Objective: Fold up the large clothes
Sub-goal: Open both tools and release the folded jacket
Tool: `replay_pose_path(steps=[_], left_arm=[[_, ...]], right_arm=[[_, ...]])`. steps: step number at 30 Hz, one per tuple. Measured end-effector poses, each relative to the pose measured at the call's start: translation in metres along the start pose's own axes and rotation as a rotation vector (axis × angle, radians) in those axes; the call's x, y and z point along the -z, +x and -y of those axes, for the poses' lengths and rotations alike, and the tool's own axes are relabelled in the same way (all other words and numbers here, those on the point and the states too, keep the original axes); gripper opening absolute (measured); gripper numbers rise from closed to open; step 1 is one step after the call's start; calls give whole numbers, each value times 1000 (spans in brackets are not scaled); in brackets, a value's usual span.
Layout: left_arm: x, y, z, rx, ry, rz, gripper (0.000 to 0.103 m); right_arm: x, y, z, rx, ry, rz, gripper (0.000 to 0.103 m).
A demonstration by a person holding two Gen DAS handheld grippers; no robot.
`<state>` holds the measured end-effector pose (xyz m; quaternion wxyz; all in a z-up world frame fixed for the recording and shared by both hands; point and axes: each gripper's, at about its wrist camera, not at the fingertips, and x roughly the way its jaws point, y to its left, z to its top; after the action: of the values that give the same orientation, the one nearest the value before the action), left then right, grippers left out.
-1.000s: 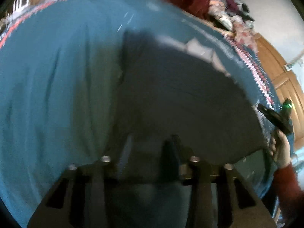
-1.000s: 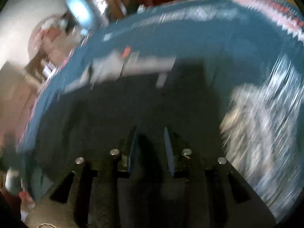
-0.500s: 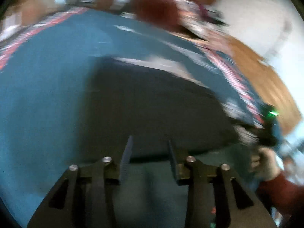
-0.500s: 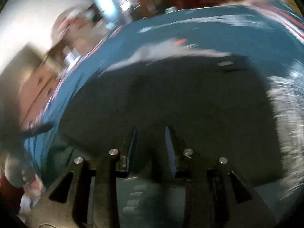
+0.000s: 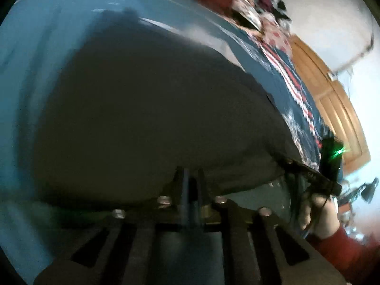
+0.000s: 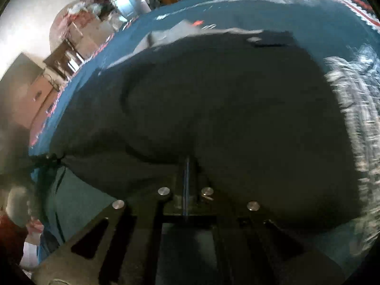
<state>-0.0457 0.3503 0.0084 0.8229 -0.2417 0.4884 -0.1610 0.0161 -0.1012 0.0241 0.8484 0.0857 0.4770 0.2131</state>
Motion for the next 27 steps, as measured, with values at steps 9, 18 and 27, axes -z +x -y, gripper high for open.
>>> replay_pose_path(steps=[9, 18, 27], left_arm=[[-2, -81, -57, -412, -14, 154, 20], [-24, -27, -48, -579, -1, 152, 73], [-37, -20, -49, -560, -9, 97, 90]], right_arm=[[17, -71, 54, 384, 97, 129, 24], [36, -59, 88, 591, 200, 179, 75], [31, -36, 85, 605, 131, 116, 103]])
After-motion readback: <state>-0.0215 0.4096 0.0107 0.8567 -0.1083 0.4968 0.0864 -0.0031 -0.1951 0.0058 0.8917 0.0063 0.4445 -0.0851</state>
